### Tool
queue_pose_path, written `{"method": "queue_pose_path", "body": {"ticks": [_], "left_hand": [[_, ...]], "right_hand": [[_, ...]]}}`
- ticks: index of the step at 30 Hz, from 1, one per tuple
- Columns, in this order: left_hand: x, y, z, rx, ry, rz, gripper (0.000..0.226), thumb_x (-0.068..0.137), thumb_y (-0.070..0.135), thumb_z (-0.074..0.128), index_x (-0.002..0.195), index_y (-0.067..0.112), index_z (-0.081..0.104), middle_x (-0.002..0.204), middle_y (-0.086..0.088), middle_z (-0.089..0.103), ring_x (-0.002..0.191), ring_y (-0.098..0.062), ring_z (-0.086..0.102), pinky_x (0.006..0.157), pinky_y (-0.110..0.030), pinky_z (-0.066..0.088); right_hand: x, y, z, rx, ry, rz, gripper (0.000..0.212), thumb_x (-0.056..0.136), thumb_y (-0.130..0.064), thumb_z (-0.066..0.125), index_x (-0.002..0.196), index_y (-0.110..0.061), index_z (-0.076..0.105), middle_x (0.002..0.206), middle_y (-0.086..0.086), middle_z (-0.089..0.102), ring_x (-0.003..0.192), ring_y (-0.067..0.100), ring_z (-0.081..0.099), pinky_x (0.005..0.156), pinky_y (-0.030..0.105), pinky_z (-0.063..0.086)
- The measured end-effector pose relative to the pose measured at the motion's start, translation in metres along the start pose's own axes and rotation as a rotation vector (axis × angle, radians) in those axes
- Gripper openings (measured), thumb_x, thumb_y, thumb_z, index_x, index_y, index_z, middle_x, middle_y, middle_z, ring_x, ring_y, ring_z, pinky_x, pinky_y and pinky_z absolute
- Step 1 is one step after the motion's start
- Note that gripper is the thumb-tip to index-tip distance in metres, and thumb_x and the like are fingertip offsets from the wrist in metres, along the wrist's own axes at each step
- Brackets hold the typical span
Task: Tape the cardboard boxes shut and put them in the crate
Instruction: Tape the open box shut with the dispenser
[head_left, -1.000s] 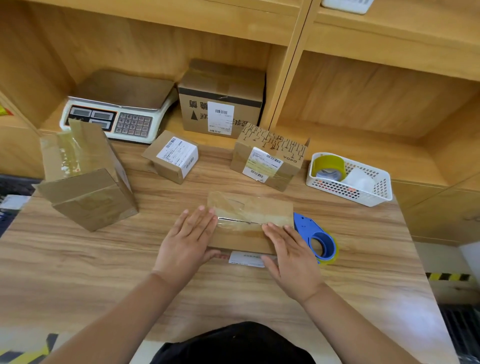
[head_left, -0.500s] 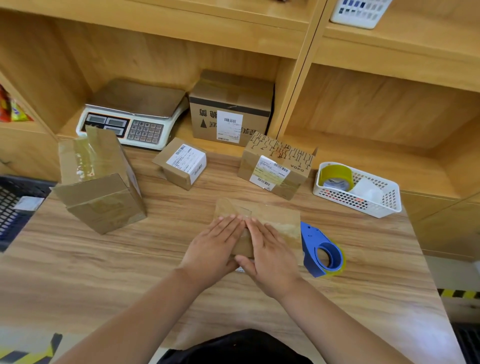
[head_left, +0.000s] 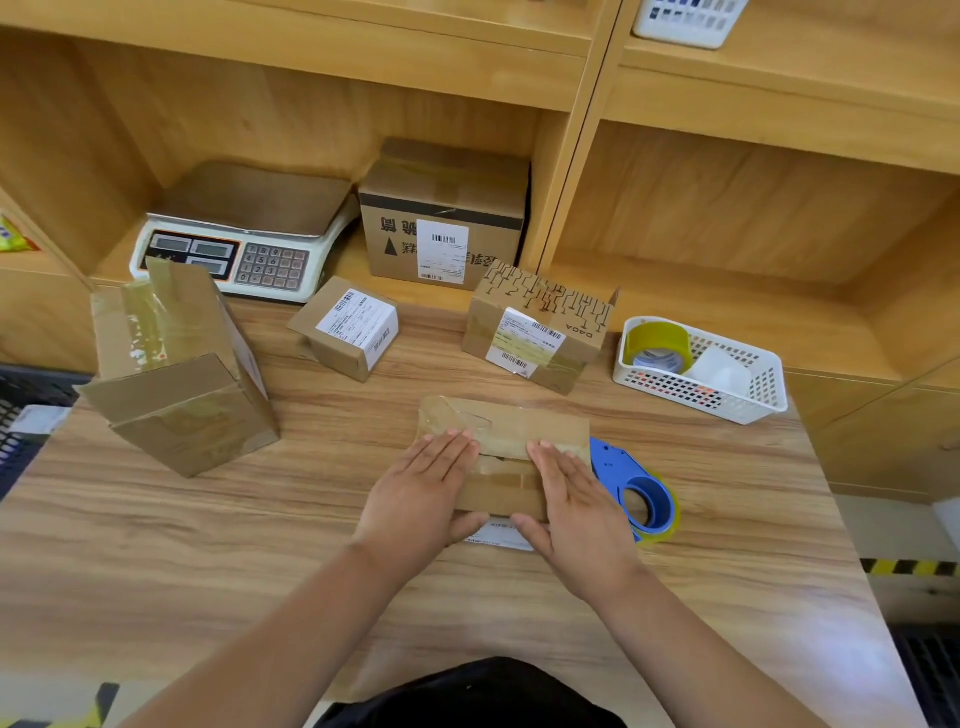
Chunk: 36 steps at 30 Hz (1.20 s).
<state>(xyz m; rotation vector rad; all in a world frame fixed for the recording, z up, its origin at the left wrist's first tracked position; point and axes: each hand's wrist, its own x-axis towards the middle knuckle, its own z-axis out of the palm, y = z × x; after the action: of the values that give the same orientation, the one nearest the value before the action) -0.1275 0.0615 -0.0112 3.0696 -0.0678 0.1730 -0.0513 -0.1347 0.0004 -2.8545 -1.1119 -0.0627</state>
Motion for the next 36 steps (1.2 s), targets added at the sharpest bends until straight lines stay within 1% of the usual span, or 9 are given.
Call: {"method": "queue_pose_path", "body": {"ticks": [3,7,13,16,19,22,25,31,36], "left_hand": [[0.005,0.003,-0.009,0.030,0.010,-0.013,0.072,0.084,0.063,0.030,0.122,0.010,0.062,0.122,-0.004,0.063,0.110,-0.021,0.060,0.093,-0.036,0.048],[0.023,0.004,-0.019,0.053,-0.015,-0.072,0.074,0.087,0.065,0.021,0.130,0.017,0.056,0.106,0.000,0.064,0.089,-0.022,0.058,0.074,-0.037,0.048],[0.036,0.006,-0.030,0.225,-0.127,-0.070,0.083,0.083,0.063,-0.007,0.150,0.023,0.023,0.131,-0.001,0.048,0.115,-0.024,0.044,0.095,-0.037,0.035],[0.034,0.005,-0.026,0.171,-0.145,-0.112,0.073,0.088,0.058,0.000,0.150,0.028,0.023,0.130,0.001,0.046,0.114,-0.022,0.043,0.094,-0.035,0.034],[0.031,0.008,-0.024,0.142,-0.093,-0.200,0.066,0.091,0.054,0.015,0.133,0.023,0.055,0.111,0.001,0.059,0.094,-0.020,0.052,0.079,-0.034,0.044],[0.032,0.006,-0.028,0.068,-0.093,-0.302,0.057,0.098,0.043,0.027,0.145,0.012,0.033,0.129,-0.005,0.045,0.111,-0.022,0.045,0.094,-0.034,0.038],[0.046,-0.004,-0.034,0.021,-0.051,-0.343,0.056,0.100,0.039,0.031,0.150,0.017,0.018,0.135,-0.006,0.035,0.120,-0.023,0.035,0.101,-0.033,0.030],[0.069,-0.015,-0.021,-0.245,-0.124,-0.364,0.044,0.101,0.039,0.030,0.140,0.022,0.040,0.136,-0.001,0.046,0.130,-0.020,0.032,0.106,-0.035,0.023],[0.079,-0.018,-0.016,-0.380,-0.120,-0.482,0.042,0.096,0.046,0.043,0.121,0.015,0.055,0.119,-0.010,0.054,0.114,-0.027,0.041,0.098,-0.034,0.033]], "right_hand": [[-0.002,0.004,0.002,0.061,-0.028,-0.005,0.076,0.096,-0.063,0.013,0.146,-0.010,0.032,0.144,0.008,0.046,0.133,0.023,0.044,0.114,0.030,0.027],[0.001,0.006,0.002,0.091,0.001,-0.090,0.068,0.099,-0.056,0.020,0.143,-0.007,0.036,0.146,0.008,0.043,0.138,0.016,0.032,0.116,0.029,0.015],[0.004,0.005,0.002,0.085,-0.015,-0.118,0.066,0.101,-0.052,0.019,0.136,-0.005,0.048,0.143,0.008,0.047,0.137,0.015,0.030,0.117,0.031,0.015],[0.003,0.007,-0.002,0.086,-0.042,-0.137,0.066,0.101,-0.052,0.018,0.136,-0.006,0.048,0.143,0.007,0.047,0.137,0.014,0.030,0.117,0.030,0.014],[0.002,0.007,-0.003,0.105,-0.009,-0.128,0.067,0.100,-0.054,0.016,0.134,-0.010,0.053,0.139,0.005,0.052,0.133,0.014,0.039,0.115,0.030,0.023],[0.013,0.003,-0.013,0.146,0.039,-0.092,0.066,0.099,-0.055,0.015,0.125,-0.016,0.061,0.125,-0.002,0.061,0.114,0.017,0.056,0.098,0.036,0.048],[0.036,-0.002,-0.027,0.115,-0.033,-0.101,0.064,0.094,-0.057,0.018,0.138,-0.020,0.047,0.130,0.001,0.051,0.106,0.022,0.047,0.090,0.041,0.046],[0.058,-0.009,-0.024,-0.091,-0.175,-0.108,0.079,0.083,-0.066,-0.002,0.151,-0.030,0.018,0.149,0.001,0.024,0.109,0.026,0.036,0.096,0.042,0.033],[0.054,-0.013,-0.013,-0.167,-0.121,-0.062,0.072,0.090,-0.060,0.004,0.148,-0.027,0.030,0.146,0.001,0.035,0.101,0.027,0.044,0.084,0.042,0.039]]}}
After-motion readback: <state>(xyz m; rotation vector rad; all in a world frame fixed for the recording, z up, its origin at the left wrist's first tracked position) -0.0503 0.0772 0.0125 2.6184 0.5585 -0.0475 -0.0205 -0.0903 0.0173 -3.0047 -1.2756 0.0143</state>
